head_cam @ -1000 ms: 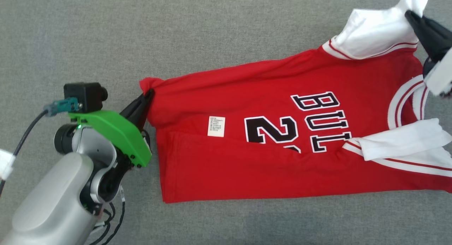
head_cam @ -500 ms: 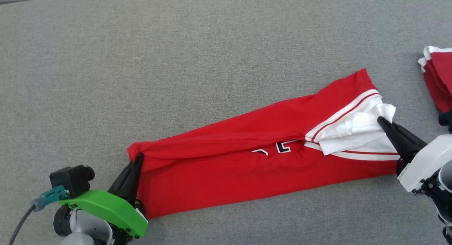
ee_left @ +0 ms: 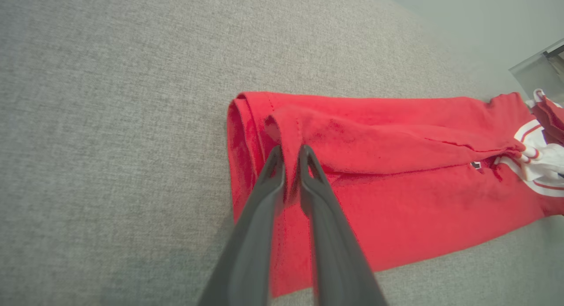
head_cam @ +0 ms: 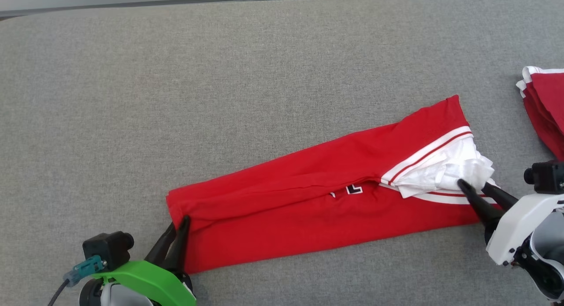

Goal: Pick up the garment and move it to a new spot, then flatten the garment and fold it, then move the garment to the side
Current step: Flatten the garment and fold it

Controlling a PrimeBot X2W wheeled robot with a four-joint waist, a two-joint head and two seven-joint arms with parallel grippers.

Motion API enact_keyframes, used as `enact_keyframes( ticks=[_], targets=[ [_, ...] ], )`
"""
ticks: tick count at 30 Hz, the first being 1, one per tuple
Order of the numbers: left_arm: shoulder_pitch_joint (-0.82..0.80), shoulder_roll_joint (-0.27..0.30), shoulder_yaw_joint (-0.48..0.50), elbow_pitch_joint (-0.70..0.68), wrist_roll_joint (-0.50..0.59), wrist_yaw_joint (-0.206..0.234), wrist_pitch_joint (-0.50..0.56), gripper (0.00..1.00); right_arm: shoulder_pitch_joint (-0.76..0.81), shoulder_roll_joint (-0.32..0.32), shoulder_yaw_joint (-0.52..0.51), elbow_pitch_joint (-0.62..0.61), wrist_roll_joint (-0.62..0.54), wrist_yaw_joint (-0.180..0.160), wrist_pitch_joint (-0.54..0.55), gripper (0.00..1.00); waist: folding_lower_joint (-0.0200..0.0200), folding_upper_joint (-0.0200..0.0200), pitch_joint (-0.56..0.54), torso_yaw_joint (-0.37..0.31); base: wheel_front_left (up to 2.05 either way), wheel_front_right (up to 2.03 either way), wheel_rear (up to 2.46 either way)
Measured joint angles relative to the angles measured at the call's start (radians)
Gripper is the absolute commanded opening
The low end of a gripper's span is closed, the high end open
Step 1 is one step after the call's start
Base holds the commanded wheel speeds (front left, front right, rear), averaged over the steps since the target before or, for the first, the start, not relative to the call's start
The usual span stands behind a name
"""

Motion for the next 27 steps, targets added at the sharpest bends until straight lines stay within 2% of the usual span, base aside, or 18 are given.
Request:
enact_keyframes(
  ticks=[5, 8, 12, 14, 17, 19, 21, 24, 27],
  targets=[
    [0.018, -0.005, -0.026, 0.034, 0.032, 0.017, -0.012, 1.00, 0.029, -0.051, 0.025, -0.004, 0.009, 0.000, 0.060, 1.00, 0.0000, 0.0000, -0.014, 0.002, 0.00, 0.00, 0.00],
    [0.047, -0.003, -0.023, 0.019, 0.062, 0.035, -0.070, 1.00, 0.038, -0.081, -0.019, -0.040, 0.044, 0.000, 0.103, 1.00, 0.0000, 0.0000, -0.021, 0.001, 0.00, 0.00, 0.00],
    [0.095, 0.009, 0.036, -0.029, 0.144, 0.098, -0.132, 1.00, 0.024, -0.106, -0.093, -0.095, 0.064, 0.000, 0.191, 1.00, 0.0000, 0.0000, -0.016, -0.001, 0.00, 0.00, 0.00],
    [0.109, -0.001, 0.067, -0.049, 0.189, 0.119, -0.140, 1.00, -0.010, -0.101, -0.121, -0.093, 0.039, 0.000, 0.234, 1.00, 0.0000, 0.0000, -0.010, 0.001, 0.00, 0.00, 0.00],
    [0.112, -0.031, 0.132, -0.069, 0.277, 0.137, -0.142, 1.00, -0.057, -0.055, -0.126, -0.051, 0.002, 0.000, 0.293, 1.00, 0.0000, 0.0000, -0.005, 0.014, 0.00, 0.00, 0.00],
    [0.112, -0.073, 0.182, -0.088, 0.334, 0.135, -0.146, 1.00, -0.082, -0.027, -0.132, -0.008, -0.003, 0.000, 0.322, 1.00, 0.0000, 0.0000, -0.001, 0.026, 0.00, 0.00, 0.00],
    [0.120, -0.114, 0.227, -0.088, 0.394, 0.113, -0.146, 1.00, -0.114, -0.007, -0.151, 0.026, -0.008, 0.000, 0.338, 1.00, 0.0000, 0.0000, 0.002, 0.050, 0.00, 0.00, 0.00],
    [0.144, -0.140, 0.275, -0.073, 0.426, 0.084, -0.146, 1.00, -0.136, 0.010, -0.177, 0.008, 0.034, 0.000, 0.364, 1.00, 0.0000, 0.0000, 0.001, 0.072, 0.00, 0.00, 0.00],
    [0.167, -0.162, 0.321, -0.063, 0.443, 0.058, -0.146, 1.00, -0.138, -0.003, -0.211, -0.040, 0.060, 0.000, 0.400, 1.00, 0.0000, 0.0000, -0.005, 0.084, 0.00, 0.00, 0.00]
  ],
)
